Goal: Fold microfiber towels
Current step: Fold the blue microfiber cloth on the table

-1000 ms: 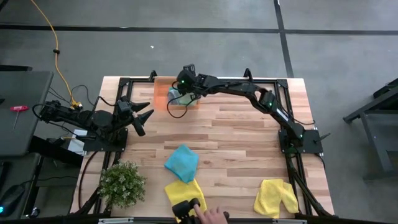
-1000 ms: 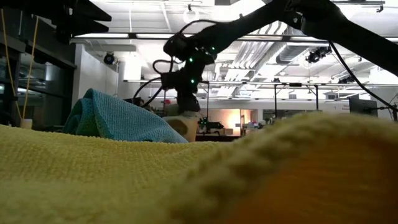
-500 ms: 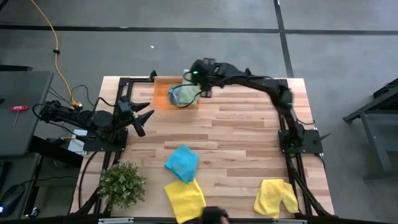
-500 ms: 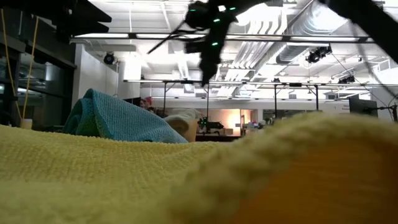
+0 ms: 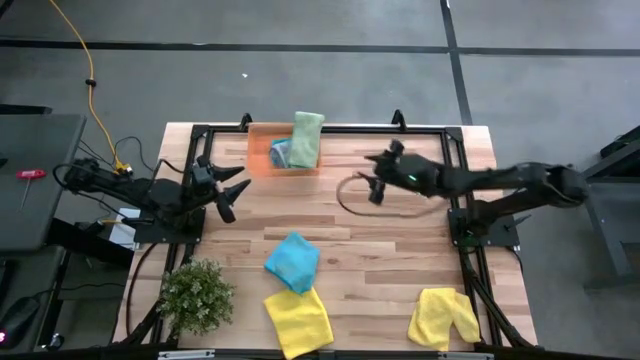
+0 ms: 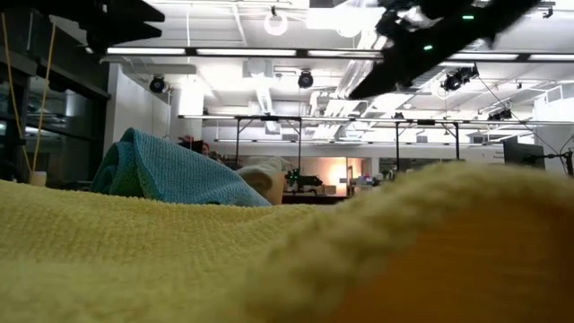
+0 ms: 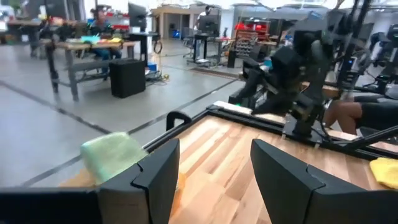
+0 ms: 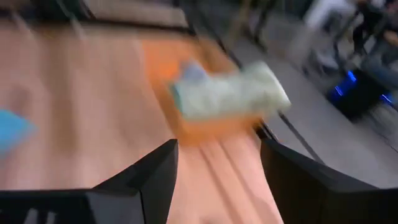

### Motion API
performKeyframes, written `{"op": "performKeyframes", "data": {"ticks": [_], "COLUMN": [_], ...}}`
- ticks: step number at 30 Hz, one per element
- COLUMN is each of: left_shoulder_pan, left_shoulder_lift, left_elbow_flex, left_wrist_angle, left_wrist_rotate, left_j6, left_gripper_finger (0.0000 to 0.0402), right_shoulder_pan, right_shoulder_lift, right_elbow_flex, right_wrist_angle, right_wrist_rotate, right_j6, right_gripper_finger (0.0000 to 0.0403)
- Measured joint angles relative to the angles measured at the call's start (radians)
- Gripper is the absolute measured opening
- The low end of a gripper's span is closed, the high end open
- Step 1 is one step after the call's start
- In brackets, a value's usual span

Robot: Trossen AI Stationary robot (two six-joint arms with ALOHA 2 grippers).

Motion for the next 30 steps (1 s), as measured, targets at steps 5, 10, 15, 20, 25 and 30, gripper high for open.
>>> {"op": "performKeyframes", "data": {"ticks": [5, 10, 15, 20, 25, 30], "left_shoulder_pan": [0.000, 0.002, 0.026, 0.052, 0.057, 0.057], "left_shoulder_lift": [0.156, 0.355, 0.529, 0.619, 0.642, 0.642], "left_elbow_flex": [0.000, 0.000, 0.004, 0.040, 0.061, 0.063], "left_wrist_angle": [0.204, 0.466, 0.661, 0.681, 0.678, 0.676], "left_wrist_rotate": [0.091, 0.193, 0.242, 0.247, 0.276, 0.338], "left_j6": [0.123, 0.264, 0.337, 0.344, 0.344, 0.318], "left_gripper_finger": [0.0188, 0.0188, 0.0188, 0.0188, 0.0188, 0.0188], "right_shoulder_pan": [0.081, 0.142, 0.183, 0.194, 0.194, 0.194], "right_shoulder_lift": [-0.138, -0.183, -0.182, -0.182, -0.182, -0.182], "right_elbow_flex": [-0.227, -0.338, -0.362, -0.362, -0.362, -0.362], "right_wrist_angle": [0.386, 0.601, 0.618, 0.620, 0.616, 0.616], "right_wrist_rotate": [-0.092, -0.105, -0.105, -0.105, -0.105, -0.105], "right_j6": [0.058, 0.058, 0.055, 0.054, 0.076, 0.077], "right_gripper_finger": [0.0222, 0.0222, 0.0222, 0.0222, 0.0222, 0.0222]}}
